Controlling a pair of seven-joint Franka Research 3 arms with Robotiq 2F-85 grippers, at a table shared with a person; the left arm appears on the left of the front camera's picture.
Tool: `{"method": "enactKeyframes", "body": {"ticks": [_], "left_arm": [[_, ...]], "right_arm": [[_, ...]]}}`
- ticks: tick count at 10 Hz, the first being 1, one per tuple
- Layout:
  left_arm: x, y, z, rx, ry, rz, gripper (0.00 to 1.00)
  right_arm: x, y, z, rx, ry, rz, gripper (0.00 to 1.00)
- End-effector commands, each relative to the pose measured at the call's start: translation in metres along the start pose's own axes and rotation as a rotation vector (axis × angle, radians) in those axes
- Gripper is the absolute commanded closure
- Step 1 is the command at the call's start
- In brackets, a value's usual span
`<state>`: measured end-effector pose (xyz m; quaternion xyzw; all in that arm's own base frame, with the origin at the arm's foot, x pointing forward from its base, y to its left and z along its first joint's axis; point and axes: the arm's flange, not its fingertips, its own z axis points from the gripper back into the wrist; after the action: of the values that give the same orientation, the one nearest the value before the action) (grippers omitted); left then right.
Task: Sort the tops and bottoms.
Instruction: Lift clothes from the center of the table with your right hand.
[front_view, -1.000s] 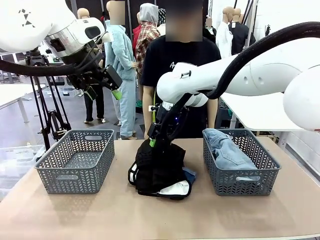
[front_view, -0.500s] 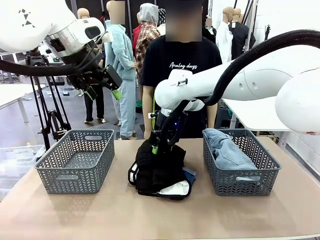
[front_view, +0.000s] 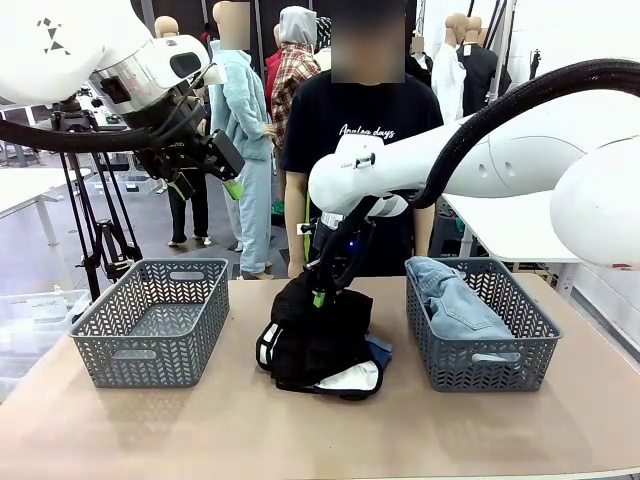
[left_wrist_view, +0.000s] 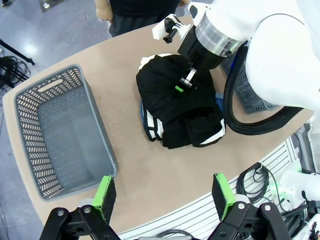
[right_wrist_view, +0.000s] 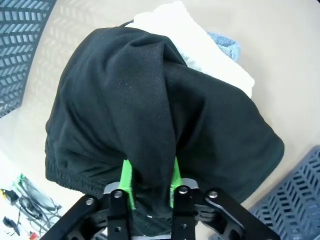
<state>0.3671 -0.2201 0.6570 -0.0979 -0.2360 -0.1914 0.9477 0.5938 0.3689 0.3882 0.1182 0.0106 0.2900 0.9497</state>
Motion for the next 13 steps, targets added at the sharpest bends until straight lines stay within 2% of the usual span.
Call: {"method": "enactKeyframes", "body": {"ticks": [1,4,6,9,10,13], "left_arm": [[-0.001,0.002,0.001,0.006,-0.005,0.001,0.0],[-0.001,0.002,0.001,0.006,-0.005,0.001,0.0],[-0.001,0.002,0.001,0.006,-0.005,0.001,0.0],[-0.001,0.002,0.001,0.006,-0.005,0.001,0.0],[-0.001,0.002,0.001,0.006,-0.005,0.001,0.0],[-0.001,0.002,0.001,0.006,-0.005,0.001,0.0]], "right_arm": [[0.004,0.0,-0.001,0.01,0.025,-0.027,1.0],[0.0,-0.002,0.002,0.057,0.022,-0.024,1.0],[-0.009,-0.004,0.025,0.073,-0.042,-0.052,1.0],[-0.045,0.004,0.108,-0.032,-0.253,-0.083,1.0],[-0.057,0.01,0.138,-0.058,-0.338,-0.08,1.0],[-0.085,0.038,0.202,-0.195,-0.51,-0.048,1.0]]}}
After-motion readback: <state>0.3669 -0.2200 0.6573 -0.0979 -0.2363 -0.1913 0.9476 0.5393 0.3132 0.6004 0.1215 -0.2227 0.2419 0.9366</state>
